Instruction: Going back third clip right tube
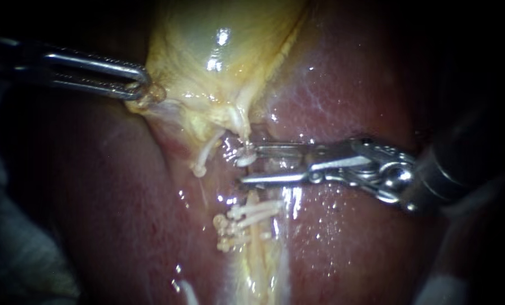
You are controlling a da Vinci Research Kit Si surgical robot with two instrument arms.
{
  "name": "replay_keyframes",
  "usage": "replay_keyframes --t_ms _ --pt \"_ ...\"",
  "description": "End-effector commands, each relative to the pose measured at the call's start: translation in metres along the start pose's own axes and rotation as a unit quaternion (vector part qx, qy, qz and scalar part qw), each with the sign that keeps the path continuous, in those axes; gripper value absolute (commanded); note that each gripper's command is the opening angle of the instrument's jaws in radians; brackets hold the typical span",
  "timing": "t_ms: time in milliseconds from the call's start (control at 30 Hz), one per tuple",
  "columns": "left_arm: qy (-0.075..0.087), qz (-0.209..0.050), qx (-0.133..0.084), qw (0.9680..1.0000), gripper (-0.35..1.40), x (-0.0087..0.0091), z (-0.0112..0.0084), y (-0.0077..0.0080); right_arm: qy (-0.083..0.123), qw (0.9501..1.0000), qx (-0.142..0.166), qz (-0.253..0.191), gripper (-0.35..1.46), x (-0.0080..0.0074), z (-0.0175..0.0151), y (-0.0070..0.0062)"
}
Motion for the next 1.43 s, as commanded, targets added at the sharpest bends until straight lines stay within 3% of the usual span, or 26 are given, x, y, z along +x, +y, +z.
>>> replay_keyframes --t_ms 33,133,233,400,500,633,800,1067,1433 --pt "0.000 0.000 0.000 1.0000 -0.35 0.0000 0.0000 0.0000 -0.003 0.9998 -0.002 -0.022 0.49 0.0005 -0.0007 -0.0002" --pt "0.000 0.000 -0.001 1.0000 -0.35 0.0001 -0.0001 0.0001 -0.021 0.9972 -0.003 -0.072 0.49 0.0016 -0.0024 -0.0008" --pt "-0.001 0.000 0.000 1.0000 -0.35 0.0001 -0.0002 0.0002 -0.052 0.9915 -0.001 -0.120 0.49 0.0031 -0.0043 -0.0016" --pt "-0.002 0.000 0.000 1.0000 -0.35 0.0001 -0.0002 0.0001 -0.101 0.9780 0.007 -0.182 0.49 0.0050 -0.0068 -0.0035" --pt "-0.002 0.000 0.000 1.0000 -0.35 0.0001 -0.0001 -0.0001 -0.113 0.9710 0.013 -0.210 0.49 0.0057 -0.0080 -0.0044" --pt "-0.001 0.004 0.000 1.0000 -0.35 -0.0001 0.0002 -0.0006 -0.122 0.9665 0.019 -0.225 0.49 0.0067 -0.0092 -0.0051" --pt "-0.007 0.003 0.002 1.0000 -0.35 -0.0010 0.0018 -0.0018 -0.134 0.9635 0.022 -0.231 0.50 0.0070 -0.0101 -0.0051" --pt "-0.020 0.003 0.000 0.9998 -0.35 -0.0018 0.0065 -0.0043 -0.134 0.9635 0.022 -0.231 0.50 0.0069 -0.0104 -0.0052" --pt "-0.023 0.004 0.001 0.9997 -0.35 -0.0020 0.0064 -0.0049 -0.134 0.9627 0.023 -0.234 0.50 0.0069 -0.0103 -0.0053"
